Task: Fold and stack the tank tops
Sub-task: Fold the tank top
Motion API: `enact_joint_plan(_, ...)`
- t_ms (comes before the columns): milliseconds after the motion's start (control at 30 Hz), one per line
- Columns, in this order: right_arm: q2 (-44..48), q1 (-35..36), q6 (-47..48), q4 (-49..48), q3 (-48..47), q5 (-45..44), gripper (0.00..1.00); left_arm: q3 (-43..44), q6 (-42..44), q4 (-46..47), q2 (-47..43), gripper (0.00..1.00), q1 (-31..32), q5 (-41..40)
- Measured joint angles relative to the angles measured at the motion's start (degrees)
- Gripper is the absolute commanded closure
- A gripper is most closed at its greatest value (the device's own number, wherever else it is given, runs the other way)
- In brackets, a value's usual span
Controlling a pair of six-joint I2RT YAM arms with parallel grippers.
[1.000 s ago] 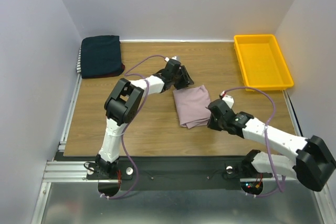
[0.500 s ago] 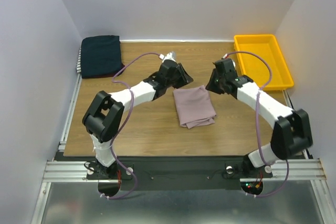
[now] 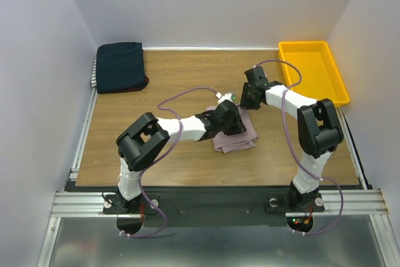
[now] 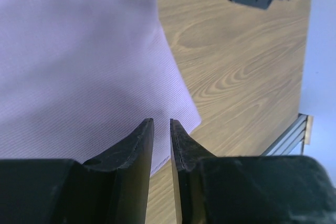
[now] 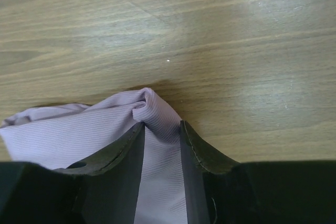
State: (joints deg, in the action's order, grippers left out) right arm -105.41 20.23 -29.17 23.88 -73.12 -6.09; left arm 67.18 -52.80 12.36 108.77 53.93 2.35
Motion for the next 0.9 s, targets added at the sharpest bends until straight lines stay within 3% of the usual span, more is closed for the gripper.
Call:
enact_joint_plan(100,-1.68,-0.02,0.50,-0.11,-0.02,-0.24,0.62,0.17,0.15,-0.17,1.25,0.70,0.81,-0.26)
enact_joint_plan(133,-2.03,-0.02,0.55,-0.15,-0.11,-0.33,0.70,0.70,0.35,-0.50,1.88,0.70,0.98,-0.33)
enact_joint_plan(267,-2.89,-0.39,0.63,-0.39,-0.28,-0.59,0.83,3.63,1.68,-2.51,5.16,0.74,1.90,-0.87)
enact_joint_plan(467,-2.86,-1.88,0.24,-0.44,-0.28,-0.50,0.92,6.47,4.00,-6.38,7.39,0.80,4.35,-3.56)
enact_joint_plan(733,-2.86,-3.82,-0.63,-0.20,-0.28,1.29,0.92,7.26,5.95,-8.81,7.41,0.81,8.24,-9.42)
enact_joint_plan(833,-2.86,-4.59,-0.94,0.09,-0.26,2.14,0.86,7.50,6.56,-9.62,7.39,0.81,9.42,-11.45)
enact_joint_plan(900,-2.86,-5.03,-1.27,0.15,-0.22,2.54,0.73,7.50,6.88,-9.75,7.34,0.78,9.90,-12.11)
